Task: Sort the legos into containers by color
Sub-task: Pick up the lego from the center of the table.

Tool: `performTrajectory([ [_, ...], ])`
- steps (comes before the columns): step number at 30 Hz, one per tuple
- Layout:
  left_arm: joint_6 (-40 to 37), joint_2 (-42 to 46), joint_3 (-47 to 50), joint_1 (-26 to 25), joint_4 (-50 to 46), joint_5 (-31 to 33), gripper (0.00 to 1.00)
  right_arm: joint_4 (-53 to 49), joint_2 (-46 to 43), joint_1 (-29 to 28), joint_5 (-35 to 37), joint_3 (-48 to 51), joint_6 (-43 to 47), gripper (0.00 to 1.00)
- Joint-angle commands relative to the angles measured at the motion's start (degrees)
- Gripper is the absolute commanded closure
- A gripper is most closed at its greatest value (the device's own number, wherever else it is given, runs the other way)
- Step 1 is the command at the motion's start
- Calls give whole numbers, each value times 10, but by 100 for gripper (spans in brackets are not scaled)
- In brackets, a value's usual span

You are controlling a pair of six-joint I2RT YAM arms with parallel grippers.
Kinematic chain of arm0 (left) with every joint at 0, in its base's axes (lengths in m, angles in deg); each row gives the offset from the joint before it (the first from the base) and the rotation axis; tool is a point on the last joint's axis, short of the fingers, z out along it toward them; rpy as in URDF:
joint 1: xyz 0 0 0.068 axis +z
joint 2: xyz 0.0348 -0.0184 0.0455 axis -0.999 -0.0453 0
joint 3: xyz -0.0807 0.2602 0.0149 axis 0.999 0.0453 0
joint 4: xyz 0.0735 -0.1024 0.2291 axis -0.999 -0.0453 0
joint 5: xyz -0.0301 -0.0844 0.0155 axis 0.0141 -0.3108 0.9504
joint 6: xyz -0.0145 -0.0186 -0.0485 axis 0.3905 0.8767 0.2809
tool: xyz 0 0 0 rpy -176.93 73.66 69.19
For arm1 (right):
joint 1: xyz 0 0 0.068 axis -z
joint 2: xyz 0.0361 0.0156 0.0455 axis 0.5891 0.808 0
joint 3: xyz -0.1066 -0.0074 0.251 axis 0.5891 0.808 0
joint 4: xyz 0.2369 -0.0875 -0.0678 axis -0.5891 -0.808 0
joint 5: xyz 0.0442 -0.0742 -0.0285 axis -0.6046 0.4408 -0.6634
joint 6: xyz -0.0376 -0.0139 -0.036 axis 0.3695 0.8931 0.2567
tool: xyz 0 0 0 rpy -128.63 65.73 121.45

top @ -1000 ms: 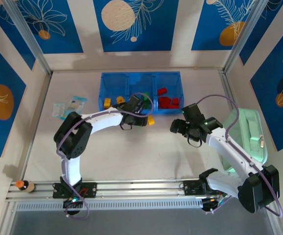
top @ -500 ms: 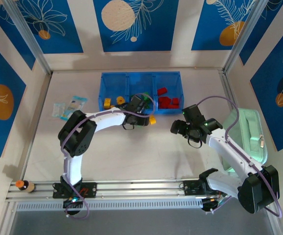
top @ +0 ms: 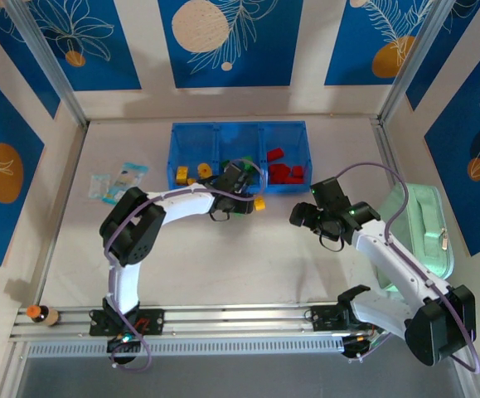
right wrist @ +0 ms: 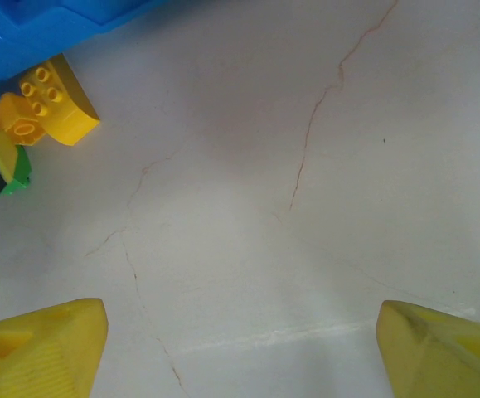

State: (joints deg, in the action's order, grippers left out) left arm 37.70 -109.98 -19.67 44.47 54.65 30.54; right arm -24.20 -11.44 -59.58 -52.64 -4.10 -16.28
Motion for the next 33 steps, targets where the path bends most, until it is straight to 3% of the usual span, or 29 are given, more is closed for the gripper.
performTrajectory([
  [1, 3, 3, 35, -8, -30, 12, 43, -9, -11, 4, -10, 1, -5, 15],
  [8, 1, 26, 59, -13, -25, 25, 49, -9, -12, 4, -9, -1, -6, 15],
  [19, -19, 20, 17, -13, -57, 40, 63, -11, -9, 4, -10, -8, -2, 15],
  [25, 7, 111, 72, -20, -9, 66, 69, 1, -6, 5, -11, -1, -3, 15],
  [33, -49, 88, -53, 7, -68, 42, 70, 1, 3, 3, -23, -5, -4, 16],
])
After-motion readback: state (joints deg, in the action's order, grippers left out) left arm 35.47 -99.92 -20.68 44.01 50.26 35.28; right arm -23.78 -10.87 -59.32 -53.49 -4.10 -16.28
